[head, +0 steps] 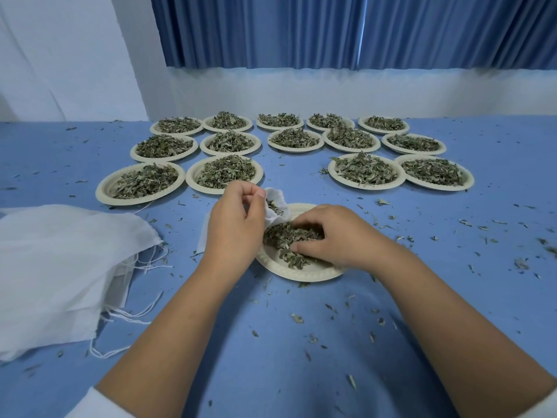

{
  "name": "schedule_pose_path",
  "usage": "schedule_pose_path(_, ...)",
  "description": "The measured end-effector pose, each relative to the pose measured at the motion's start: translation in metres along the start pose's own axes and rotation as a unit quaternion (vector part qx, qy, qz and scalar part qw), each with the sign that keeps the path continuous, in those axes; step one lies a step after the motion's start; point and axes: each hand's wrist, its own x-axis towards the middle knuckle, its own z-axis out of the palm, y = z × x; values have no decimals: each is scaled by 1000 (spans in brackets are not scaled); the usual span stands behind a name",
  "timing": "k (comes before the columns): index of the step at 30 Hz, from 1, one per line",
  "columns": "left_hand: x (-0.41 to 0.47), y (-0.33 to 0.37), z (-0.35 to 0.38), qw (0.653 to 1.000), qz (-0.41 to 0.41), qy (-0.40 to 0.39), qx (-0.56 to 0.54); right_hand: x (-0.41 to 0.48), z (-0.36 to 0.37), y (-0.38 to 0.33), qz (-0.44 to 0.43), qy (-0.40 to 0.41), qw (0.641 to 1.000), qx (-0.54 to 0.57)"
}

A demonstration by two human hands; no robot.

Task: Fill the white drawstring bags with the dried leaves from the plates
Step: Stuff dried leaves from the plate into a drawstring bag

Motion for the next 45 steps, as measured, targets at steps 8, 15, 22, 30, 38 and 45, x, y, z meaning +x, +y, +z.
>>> schedule_pose_path(8,0,0,0,1000,5,-3,9,0,7,-3,-27,35,999,-24)
schedule_pose_path(15,0,2,-1,1000,7,3,-1,2,1,0,1,116,981,154)
schedule_pose_path(22,-1,3,-1,1000,1,-6,-11,0,-12,5,51,136,915,376)
schedule_pose_path(30,-4,3,3,1000,14,-28,-2,4,-6,-2,57,94,752,651)
schedule_pose_path(38,-9,10,6,998,1,-47,-33,7,8,-9,38,66,726,684)
schedule_pose_path(45,-8,7,6,998,0,-43,-53,4,10,-11,58,129,840,524)
